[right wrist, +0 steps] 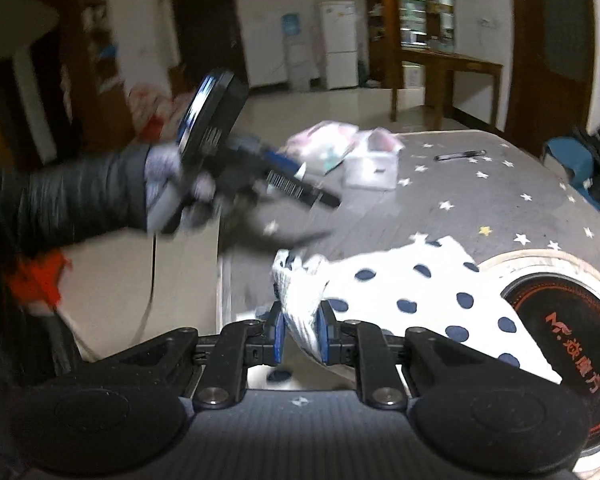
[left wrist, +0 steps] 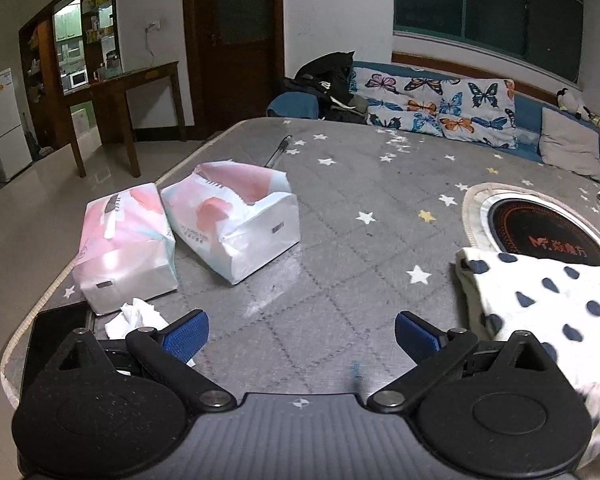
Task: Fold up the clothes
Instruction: 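Grasp the trouser leg end with the right gripper and lift it, then fold the held leg ends over toward the waistband with the right gripper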
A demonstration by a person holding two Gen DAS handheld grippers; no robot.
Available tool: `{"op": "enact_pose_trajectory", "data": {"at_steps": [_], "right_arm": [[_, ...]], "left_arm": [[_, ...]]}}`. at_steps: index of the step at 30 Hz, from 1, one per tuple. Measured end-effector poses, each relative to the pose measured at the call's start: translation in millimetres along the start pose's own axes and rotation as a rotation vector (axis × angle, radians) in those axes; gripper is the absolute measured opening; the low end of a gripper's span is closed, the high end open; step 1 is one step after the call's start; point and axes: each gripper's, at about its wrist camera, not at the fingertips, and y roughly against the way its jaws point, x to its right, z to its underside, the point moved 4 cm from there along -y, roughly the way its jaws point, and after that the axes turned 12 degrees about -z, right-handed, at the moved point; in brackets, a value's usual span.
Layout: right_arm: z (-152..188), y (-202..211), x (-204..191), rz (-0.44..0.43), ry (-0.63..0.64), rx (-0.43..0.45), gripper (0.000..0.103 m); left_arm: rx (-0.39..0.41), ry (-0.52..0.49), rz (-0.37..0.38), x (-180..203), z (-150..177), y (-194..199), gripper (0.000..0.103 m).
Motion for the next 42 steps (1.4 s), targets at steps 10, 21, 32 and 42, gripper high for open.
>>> {"op": "enact_pose_trajectory", "data": {"at_steps": [10,21,32,42], "right_arm": [[30.9,-23.4,-20.0,0.044,0.107,-0.112,0.025],[33.5,-2.7,-21.8,0.049,0.023,-0.071,0.027],[31.6,17.7,64.3,0.283,-0.289,0.08,0.034],[41.9,-5.0,137.6,0.402,-0.425,0.11,0.037]], "left_arm": [[0.06,-0.041,0.144,29.8,-3.0,39.1,0.101],[0.099,-0.113,0.298,65.5,20.1,76.1,0.101],[0.158,-0.182,0.448,100.9,36.5,98.9,0.082],[0.13,-0.236,0.548,122.1,56.2,102.2,0.06]]}}
